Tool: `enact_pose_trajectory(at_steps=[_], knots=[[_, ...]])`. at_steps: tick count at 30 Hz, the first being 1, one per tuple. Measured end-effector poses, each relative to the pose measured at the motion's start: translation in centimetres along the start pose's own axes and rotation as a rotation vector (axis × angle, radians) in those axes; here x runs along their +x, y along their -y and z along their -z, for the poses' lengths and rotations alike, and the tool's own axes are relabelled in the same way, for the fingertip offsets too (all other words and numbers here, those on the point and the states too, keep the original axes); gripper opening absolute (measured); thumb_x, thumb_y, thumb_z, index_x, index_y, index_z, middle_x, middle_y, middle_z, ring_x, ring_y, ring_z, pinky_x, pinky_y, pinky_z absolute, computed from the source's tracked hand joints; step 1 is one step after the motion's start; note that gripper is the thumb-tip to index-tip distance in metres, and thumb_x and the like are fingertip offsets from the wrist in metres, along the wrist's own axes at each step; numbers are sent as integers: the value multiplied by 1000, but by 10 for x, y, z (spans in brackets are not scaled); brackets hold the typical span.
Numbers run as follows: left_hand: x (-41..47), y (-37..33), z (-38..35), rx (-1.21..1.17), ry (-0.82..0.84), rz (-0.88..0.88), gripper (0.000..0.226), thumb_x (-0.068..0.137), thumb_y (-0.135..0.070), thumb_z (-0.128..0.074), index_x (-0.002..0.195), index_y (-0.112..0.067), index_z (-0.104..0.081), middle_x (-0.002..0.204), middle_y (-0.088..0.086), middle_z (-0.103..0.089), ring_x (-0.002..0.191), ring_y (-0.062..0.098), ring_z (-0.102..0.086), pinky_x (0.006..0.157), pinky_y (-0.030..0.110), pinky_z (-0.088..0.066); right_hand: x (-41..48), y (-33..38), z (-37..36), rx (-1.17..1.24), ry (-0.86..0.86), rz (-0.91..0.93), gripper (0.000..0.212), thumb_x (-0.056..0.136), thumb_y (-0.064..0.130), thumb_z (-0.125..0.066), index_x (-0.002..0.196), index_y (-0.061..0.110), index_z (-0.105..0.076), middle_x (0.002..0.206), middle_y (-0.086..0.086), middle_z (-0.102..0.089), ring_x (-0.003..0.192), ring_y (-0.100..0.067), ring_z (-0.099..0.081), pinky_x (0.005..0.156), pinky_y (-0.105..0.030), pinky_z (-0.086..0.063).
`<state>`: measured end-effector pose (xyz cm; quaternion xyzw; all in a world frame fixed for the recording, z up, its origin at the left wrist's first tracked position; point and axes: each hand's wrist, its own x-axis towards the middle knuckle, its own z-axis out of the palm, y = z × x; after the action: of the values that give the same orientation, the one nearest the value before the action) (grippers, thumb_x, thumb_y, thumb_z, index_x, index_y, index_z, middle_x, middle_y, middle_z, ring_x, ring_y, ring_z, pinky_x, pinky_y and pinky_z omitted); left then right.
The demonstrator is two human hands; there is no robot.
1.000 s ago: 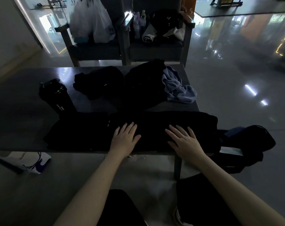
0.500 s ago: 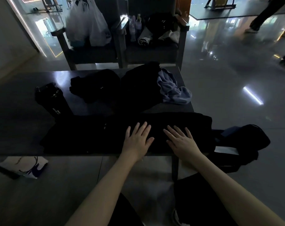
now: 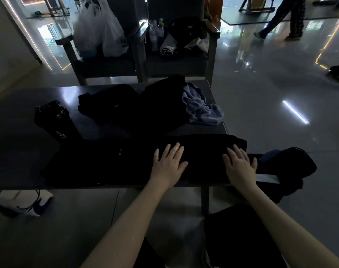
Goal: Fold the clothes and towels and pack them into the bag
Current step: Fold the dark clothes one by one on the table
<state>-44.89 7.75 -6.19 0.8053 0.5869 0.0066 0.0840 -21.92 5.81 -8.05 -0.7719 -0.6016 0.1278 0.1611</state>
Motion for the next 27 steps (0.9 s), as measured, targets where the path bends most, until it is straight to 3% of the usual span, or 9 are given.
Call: enact_pose_trajectory(at_steps=[3, 6, 8, 11, 12, 15, 19, 23, 27], knots=[[5, -5, -8, -20, 97, -2, 58, 101, -50, -18, 153, -28, -7, 160, -9, 1, 147, 16, 4, 118, 46, 3, 4, -15, 9, 236, 18, -211, 53, 99, 40, -37, 145, 14, -34, 155, -7, -26, 141, -26, -23, 114, -47, -15], [5, -2, -16, -5, 91, 9, 58, 100, -51, -19, 153, -29, -7, 160, -10, 0, 147, 15, 3, 118, 45, 2, 12, -28, 13, 709, 117, -510, 60, 95, 43, -48, 140, 4, -38, 135, -15, -48, 124, -35, -46, 99, -37, -36], [6, 0, -16, -16, 93, 6, 58, 100, -51, -20, 152, -30, -7, 160, -10, 1, 147, 14, 3, 118, 44, 2, 16, -42, 8, 1001, 222, -705, 71, 86, 56, -54, 137, 8, -44, 128, -13, -55, 118, -36, -53, 100, -41, -41], [7, 1, -15, -24, 100, 0, 58, 100, -52, -20, 152, -30, -6, 160, -11, 1, 147, 13, 3, 118, 44, 3, 25, -68, -7, 1210, 280, -766, 80, 67, 64, -70, 129, 16, -54, 118, -12, -64, 108, -35, -61, 95, -47, -48], [7, 1, -15, -25, 98, 1, 58, 100, -52, -20, 152, -30, -6, 160, -11, 1, 147, 13, 3, 118, 44, 2, 19, -63, -1, 1238, 306, -775, 77, 65, 62, -73, 125, 16, -57, 111, -12, -68, 104, -34, -63, 90, -46, -50], [7, 1, -17, -14, 95, 4, 58, 100, -51, -20, 152, -30, -6, 160, -10, 1, 147, 14, 3, 118, 44, 2, 8, -51, 17, 1265, 370, -711, 48, 83, 55, -59, 103, 11, -64, 80, -9, -73, 87, -29, -63, 76, -40, -50], [8, 0, -17, -4, 84, 13, 58, 100, -51, -21, 152, -30, -7, 160, -10, 0, 147, 14, 2, 118, 43, 1, 3, -56, 15, 1294, 364, -750, 47, 88, 51, -54, 107, 8, -63, 94, -14, -66, 89, -32, -61, 81, -44, -48], [7, -1, -16, 1, 93, 13, 59, 100, -51, -21, 152, -30, -6, 160, -10, 0, 147, 14, 3, 118, 43, 2, -4, -56, 14, 1347, 353, -769, 35, 92, 41, -52, 100, 8, -61, 74, -12, -67, 78, -28, -59, 69, -39, -47], [6, -2, -14, 2, 95, 14, 59, 100, -51, -21, 152, -29, -6, 160, -10, 0, 147, 15, 3, 118, 44, 2, 1, -66, 21, 1417, 252, -794, 30, 89, 38, -58, 105, 13, -62, 75, -6, -71, 74, -21, -63, 54, -29, -53]])
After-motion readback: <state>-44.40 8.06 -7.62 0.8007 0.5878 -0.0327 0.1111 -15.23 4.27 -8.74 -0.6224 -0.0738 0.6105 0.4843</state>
